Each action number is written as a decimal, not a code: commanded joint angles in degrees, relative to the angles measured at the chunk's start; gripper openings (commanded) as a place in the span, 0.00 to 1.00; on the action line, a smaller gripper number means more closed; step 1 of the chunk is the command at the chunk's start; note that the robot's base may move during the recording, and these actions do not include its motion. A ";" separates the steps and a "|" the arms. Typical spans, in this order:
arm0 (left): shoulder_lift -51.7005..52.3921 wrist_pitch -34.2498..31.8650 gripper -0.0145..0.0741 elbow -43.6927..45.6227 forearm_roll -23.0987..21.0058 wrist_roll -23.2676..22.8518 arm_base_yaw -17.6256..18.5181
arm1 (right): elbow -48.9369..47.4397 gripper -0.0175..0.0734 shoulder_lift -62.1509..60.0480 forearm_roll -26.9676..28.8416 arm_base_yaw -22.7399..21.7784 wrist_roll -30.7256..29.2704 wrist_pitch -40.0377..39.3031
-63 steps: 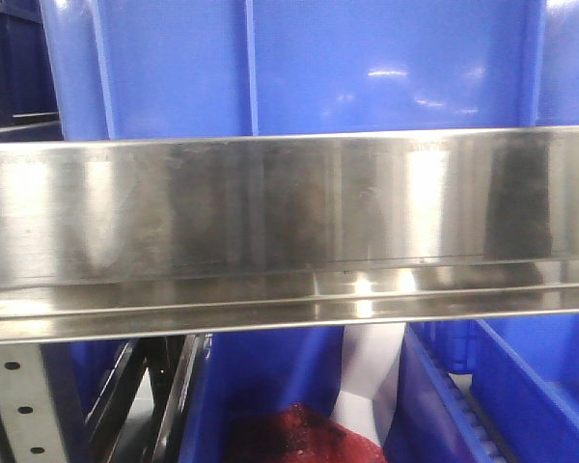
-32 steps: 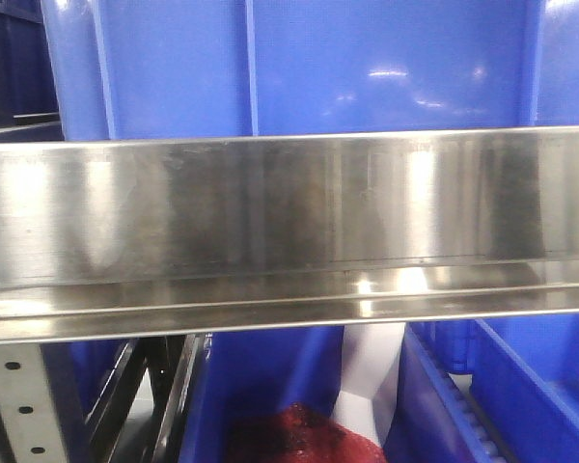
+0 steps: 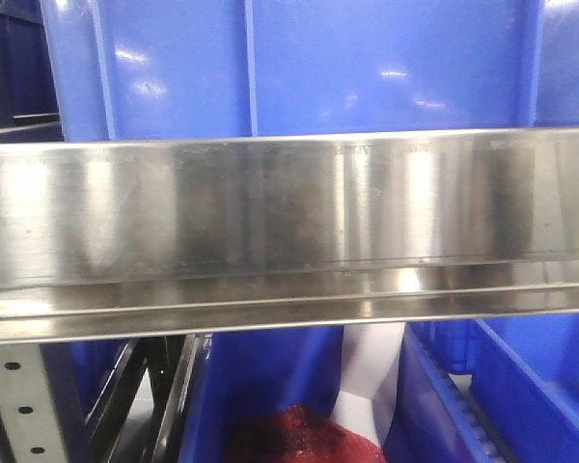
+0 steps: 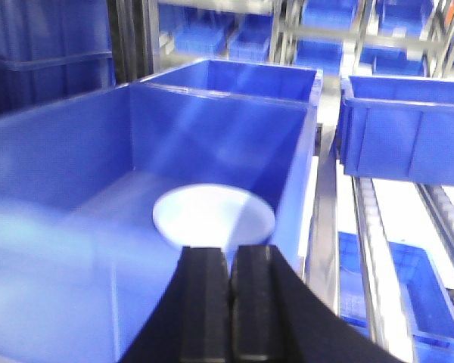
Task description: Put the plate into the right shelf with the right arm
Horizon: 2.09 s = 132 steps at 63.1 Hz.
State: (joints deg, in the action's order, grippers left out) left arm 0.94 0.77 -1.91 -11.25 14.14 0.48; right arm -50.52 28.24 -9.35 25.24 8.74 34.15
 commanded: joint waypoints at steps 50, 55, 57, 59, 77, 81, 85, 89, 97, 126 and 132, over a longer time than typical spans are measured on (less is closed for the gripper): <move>0.58 -5.01 0.11 -0.42 -0.12 -0.14 0.07 | 14.27 0.25 -9.25 -1.43 -1.14 -0.18 -10.49; 0.58 -5.01 0.11 -0.42 -0.12 -0.14 0.07 | 15.93 0.25 -9.25 -1.15 -3.80 -0.48 -12.62; 0.58 -5.01 0.11 -0.42 -0.12 -0.14 0.07 | 16.80 0.25 -9.32 -0.38 -5.20 -0.78 -13.52; 0.58 -5.01 0.11 -0.42 -0.12 -0.14 0.07 | 18.07 0.25 -9.39 0.57 -6.75 -1.45 -14.54; 0.58 -5.01 0.11 -0.42 -0.12 -0.14 0.07 | 34.15 0.25 -16.42 11.86 -19.54 -11.06 -28.60; 0.58 -5.01 0.11 -0.42 -0.12 -0.14 0.07 | 38.08 0.25 -19.44 11.86 -20.54 -11.06 -30.98; 0.58 -5.01 0.11 -0.42 -0.12 -0.14 0.07 | 41.31 0.25 -22.15 11.86 -20.90 -11.06 -32.87; 0.58 -5.01 0.11 -0.42 -0.12 -0.14 0.07 | 44.66 0.25 -24.74 11.86 -20.90 -11.06 -34.63; 0.58 -5.01 0.11 -0.42 -0.12 -0.14 0.07 | 49.81 0.25 -29.77 11.86 -20.90 -11.06 -37.21; 0.58 -5.01 0.11 -0.42 -0.12 -0.14 0.07 | 51.75 0.25 -29.63 11.91 -20.95 -11.01 -37.35; 0.58 -5.01 0.11 -0.42 -0.12 -0.14 0.07 | 51.75 0.25 -29.63 11.91 -20.95 -11.01 -37.35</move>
State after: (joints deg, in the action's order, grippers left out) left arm 0.94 0.77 -1.91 -11.25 14.14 0.48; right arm 1.54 -0.61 2.58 4.71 -1.69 2.44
